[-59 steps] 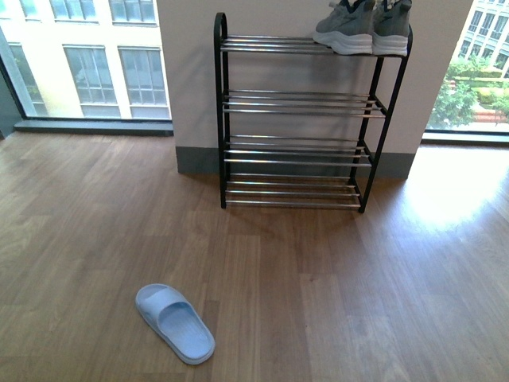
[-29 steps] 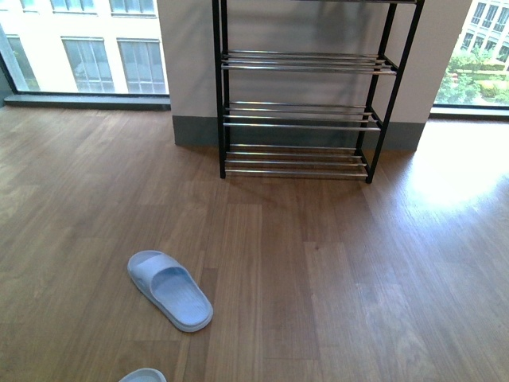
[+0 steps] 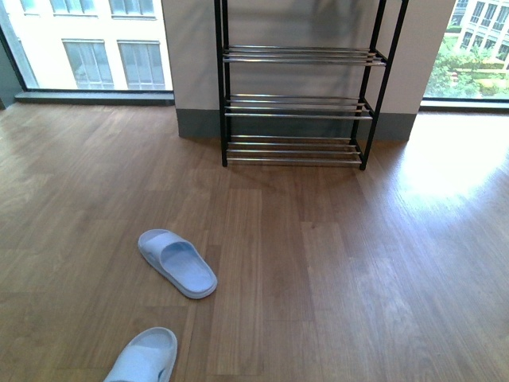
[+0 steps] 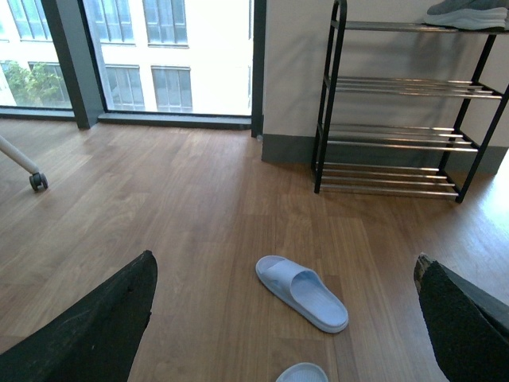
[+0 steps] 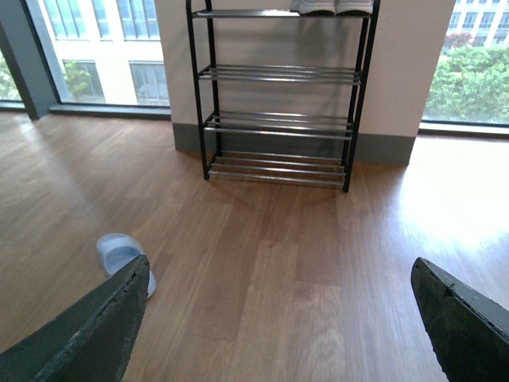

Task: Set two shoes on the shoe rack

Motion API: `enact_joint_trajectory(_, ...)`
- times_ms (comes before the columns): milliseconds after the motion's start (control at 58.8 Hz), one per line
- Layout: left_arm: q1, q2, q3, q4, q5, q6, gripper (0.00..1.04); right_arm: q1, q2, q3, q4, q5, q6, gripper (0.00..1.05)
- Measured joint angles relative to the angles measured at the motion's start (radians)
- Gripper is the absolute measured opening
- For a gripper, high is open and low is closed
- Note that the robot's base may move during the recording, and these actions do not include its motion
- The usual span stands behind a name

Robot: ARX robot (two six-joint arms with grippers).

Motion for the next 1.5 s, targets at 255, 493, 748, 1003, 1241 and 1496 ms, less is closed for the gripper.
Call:
enact_joint_trajectory(255, 0.0, 0.0, 0.0, 0.0, 0.0, 0.0, 0.95, 0.0, 0.0, 0.0, 0.0, 0.0, 0.0, 0.95)
enact_joint_trajectory(493, 0.0, 0.0, 0.0, 0.0, -0.002, 0.0, 0.95, 0.0, 0.0, 0.0, 0.0, -0.002, 0.0, 0.95)
enact_joint_trajectory(748, 0.0, 0.0, 0.0, 0.0, -0.003, 0.0, 0.95, 0.0, 0.0, 0.0, 0.0, -0.002, 0.0, 0.95)
enact_joint_trajectory(1003, 0.0, 0.0, 0.0, 0.0, -0.003, 0.0, 0.95, 0.0, 0.0, 0.0, 0.0, -0.002, 0.0, 0.95)
enact_joint_trajectory(1241, 0.0, 0.0, 0.0, 0.0, -0.003, 0.0, 0.95, 0.0, 0.0, 0.0, 0.0, -0.001, 0.0, 0.95)
enact_joint_trajectory(1496, 0.0, 0.0, 0.0, 0.0, -0.003, 0.0, 0.95, 0.0, 0.0, 0.0, 0.0, -0.002, 0.0, 0.95)
